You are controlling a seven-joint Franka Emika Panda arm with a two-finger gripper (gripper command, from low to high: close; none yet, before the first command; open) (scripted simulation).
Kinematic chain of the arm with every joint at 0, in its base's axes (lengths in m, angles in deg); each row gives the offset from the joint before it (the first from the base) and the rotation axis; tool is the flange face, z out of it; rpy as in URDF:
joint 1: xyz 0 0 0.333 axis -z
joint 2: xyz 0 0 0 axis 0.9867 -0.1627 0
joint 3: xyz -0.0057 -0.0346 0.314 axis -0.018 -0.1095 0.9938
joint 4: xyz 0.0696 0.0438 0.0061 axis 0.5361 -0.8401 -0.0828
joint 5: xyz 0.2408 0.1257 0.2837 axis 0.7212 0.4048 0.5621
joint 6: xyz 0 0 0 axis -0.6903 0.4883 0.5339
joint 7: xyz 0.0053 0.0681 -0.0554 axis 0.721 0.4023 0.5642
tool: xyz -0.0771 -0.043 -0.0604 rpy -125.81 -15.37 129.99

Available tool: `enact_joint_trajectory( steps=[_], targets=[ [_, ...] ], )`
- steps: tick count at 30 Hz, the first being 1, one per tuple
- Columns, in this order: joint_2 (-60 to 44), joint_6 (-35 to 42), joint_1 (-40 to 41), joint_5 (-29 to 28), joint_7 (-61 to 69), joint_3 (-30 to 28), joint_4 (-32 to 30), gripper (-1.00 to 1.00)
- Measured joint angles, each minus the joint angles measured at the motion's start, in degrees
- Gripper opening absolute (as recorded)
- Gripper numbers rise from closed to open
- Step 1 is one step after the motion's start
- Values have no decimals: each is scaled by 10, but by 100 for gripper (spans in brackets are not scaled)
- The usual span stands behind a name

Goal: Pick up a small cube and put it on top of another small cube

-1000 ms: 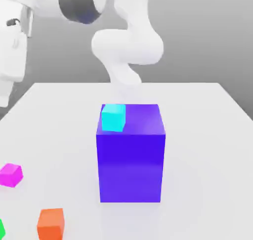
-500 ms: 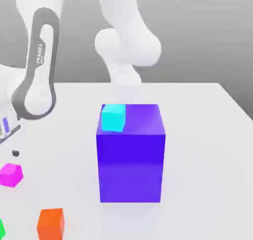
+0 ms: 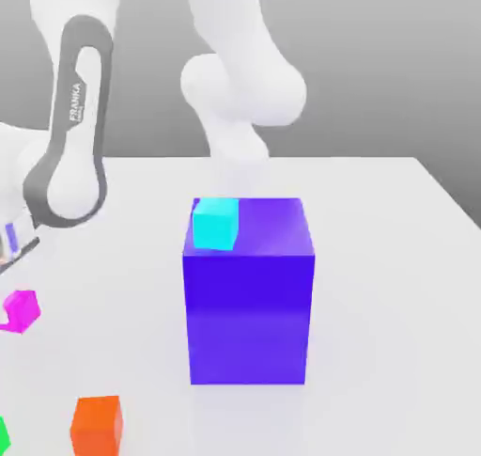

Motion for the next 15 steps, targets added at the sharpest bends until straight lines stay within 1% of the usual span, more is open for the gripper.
enact_joint_trajectory(
  steps=[11, 14, 15],
  targets=[
    [-75, 142, -43, -51, 181, 88, 220, -100],
    [-127, 108, -47, -55, 194, 93, 238, -100],
    [-144, 93, -48, -55, 195, 93, 240, 100]
  ],
)
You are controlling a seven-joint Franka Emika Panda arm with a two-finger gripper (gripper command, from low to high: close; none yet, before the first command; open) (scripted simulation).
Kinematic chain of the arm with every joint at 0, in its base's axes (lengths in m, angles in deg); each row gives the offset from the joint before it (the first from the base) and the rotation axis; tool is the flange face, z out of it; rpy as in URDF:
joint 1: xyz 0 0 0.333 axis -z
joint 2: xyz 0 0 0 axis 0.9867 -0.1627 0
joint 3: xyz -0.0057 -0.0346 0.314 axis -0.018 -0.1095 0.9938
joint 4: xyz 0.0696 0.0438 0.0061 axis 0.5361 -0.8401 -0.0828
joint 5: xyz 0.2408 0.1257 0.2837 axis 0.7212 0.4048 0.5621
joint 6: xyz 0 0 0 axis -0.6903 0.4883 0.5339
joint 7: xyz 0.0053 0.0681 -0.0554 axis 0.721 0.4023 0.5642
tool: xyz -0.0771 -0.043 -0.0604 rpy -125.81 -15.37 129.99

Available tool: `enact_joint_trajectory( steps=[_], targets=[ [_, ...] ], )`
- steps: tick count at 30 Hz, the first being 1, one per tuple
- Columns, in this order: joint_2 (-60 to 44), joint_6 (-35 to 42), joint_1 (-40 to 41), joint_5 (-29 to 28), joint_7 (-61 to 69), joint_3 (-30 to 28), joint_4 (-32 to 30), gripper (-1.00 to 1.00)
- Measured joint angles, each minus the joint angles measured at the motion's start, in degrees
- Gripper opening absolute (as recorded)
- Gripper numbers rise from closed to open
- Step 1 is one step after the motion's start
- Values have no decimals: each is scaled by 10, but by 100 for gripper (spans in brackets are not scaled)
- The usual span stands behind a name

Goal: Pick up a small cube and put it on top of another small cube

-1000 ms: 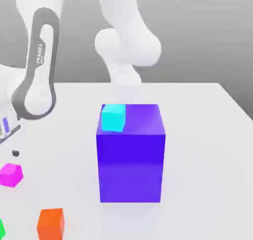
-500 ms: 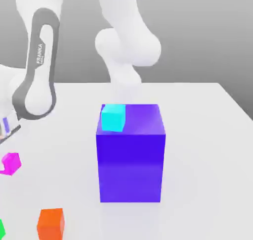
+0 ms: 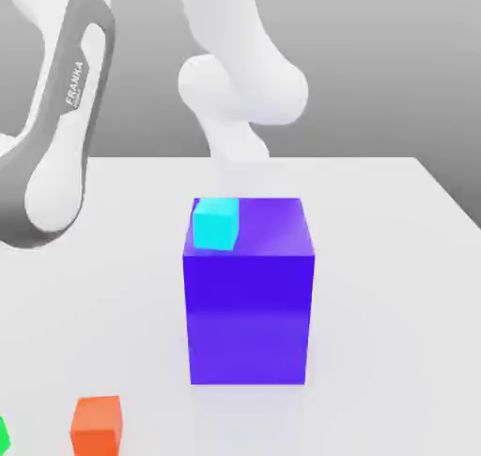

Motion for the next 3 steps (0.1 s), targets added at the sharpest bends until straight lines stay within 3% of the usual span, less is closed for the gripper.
enact_joint_trajectory(
  steps=[3],
  targets=[
    [0, 0, 0, 0, 0, 0, 0, 100]
  ],
)
